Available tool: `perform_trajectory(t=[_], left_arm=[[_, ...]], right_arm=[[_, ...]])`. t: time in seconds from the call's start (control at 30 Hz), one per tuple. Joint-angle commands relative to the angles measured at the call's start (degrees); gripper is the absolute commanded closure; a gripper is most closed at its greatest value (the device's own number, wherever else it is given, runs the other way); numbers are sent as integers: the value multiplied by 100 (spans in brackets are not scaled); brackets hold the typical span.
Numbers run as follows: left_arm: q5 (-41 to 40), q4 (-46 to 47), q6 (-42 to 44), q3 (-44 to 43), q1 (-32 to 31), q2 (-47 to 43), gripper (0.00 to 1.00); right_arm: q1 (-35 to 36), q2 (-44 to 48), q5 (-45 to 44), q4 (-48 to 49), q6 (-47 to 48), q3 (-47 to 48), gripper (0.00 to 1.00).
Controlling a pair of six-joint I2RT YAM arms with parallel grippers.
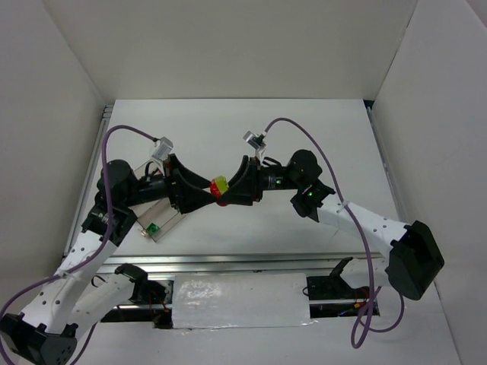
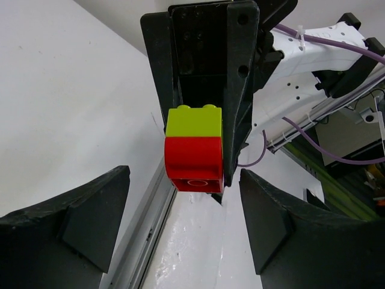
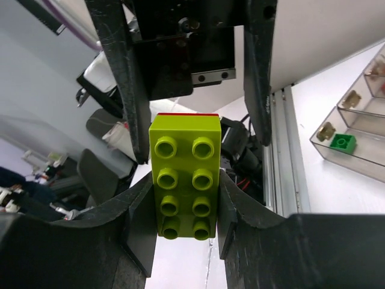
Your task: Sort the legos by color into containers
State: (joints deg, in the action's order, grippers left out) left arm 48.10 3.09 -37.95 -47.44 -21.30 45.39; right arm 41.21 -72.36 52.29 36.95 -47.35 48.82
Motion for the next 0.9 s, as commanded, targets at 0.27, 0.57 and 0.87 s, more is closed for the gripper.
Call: perform_trajectory(t=[0.27,0.57,0.87], left_arm=[[-11,631,-116,-213,-85,41,42],[262,606,86,-178,-94,-258,97],[463,526,245,-108,-94,-329,100]], right_arm=[[432,-270,106,163,192,480,100],[300,-51,132,129,358,357,36],[115,178,150,172,341,277,53]])
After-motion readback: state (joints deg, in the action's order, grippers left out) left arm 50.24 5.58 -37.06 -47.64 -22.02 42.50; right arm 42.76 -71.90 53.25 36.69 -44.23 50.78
